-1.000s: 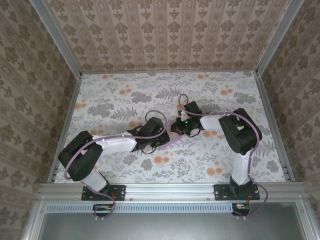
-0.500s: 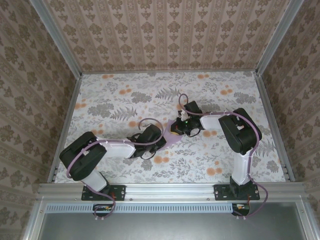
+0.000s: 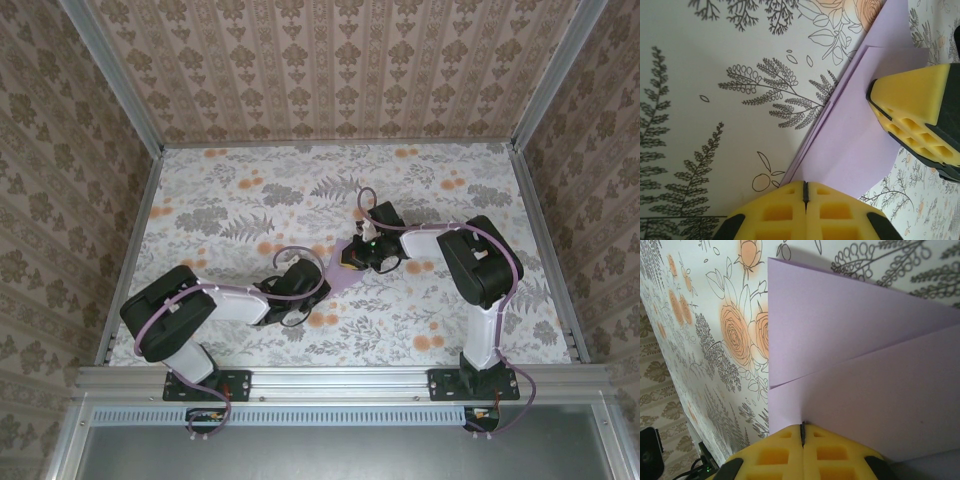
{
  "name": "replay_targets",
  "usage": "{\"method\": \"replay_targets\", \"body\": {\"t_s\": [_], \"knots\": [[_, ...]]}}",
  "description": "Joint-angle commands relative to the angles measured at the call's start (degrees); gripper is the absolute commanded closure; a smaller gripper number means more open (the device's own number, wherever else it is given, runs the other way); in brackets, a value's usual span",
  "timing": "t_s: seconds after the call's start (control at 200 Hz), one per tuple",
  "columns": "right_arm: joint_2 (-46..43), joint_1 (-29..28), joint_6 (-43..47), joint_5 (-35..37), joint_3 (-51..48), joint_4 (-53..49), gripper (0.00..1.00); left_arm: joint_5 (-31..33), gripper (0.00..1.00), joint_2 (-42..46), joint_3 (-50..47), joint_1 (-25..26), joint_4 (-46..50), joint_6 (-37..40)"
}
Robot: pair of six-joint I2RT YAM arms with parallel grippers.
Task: Fold a paper plane with a square sheet of paper (pick it up from the middle)
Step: Fourth fold the wing at the center of the table.
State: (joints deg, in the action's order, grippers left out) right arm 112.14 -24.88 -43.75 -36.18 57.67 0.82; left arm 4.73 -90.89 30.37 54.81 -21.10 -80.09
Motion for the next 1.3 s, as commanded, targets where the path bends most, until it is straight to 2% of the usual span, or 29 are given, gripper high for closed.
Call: {"method": "replay_targets", "body": {"t_s": [0.0, 0.145, 0.48, 0.74, 0.915, 1.065, 1.205, 1.295], "knots": [[5.01, 0.19, -0.37, 7.86, -1.82, -7.66, 1.00, 0.74, 0.99, 2.71, 0.48, 0.95, -0.02, 4.32], [4.98, 0.19, -0.27, 7.75, -1.93, -7.67, 1.00, 2.05, 0.99, 5.02, -0.31, 1.59, -1.07, 7.33], [5.53, 0.18, -0.07, 7.79, -1.74, -8.07, 1.00, 2.48, 0.99, -0.26, -6.32, 2.41, -8.82, 0.70], [5.43, 0.26, 0.16, 8.19, -1.77, -8.87, 1.00, 4.67, 1.00, -0.85, -9.94, 3.53, -8.35, -4.78], [5.06, 0.34, 0.24, 8.76, -2.00, -9.40, 1.00, 6.84, 1.00, 4.86, -10.73, 5.11, -0.10, -7.27], [5.05, 0.41, 0.42, 8.77, -1.86, -9.52, 1.00, 9.25, 1.00, 12.11, -10.54, 5.11, 5.72, -3.61], [5.20, 0.38, 0.41, 8.72, -1.87, -9.34, 1.00, 10.12, 1.00, 16.69, -8.40, 4.03, 4.80, 5.39], [5.50, 0.38, 0.49, 8.81, -1.43, -9.87, 1.00, 8.57, 1.00, 17.92, -6.82, 2.76, 2.49, 10.83]]}}
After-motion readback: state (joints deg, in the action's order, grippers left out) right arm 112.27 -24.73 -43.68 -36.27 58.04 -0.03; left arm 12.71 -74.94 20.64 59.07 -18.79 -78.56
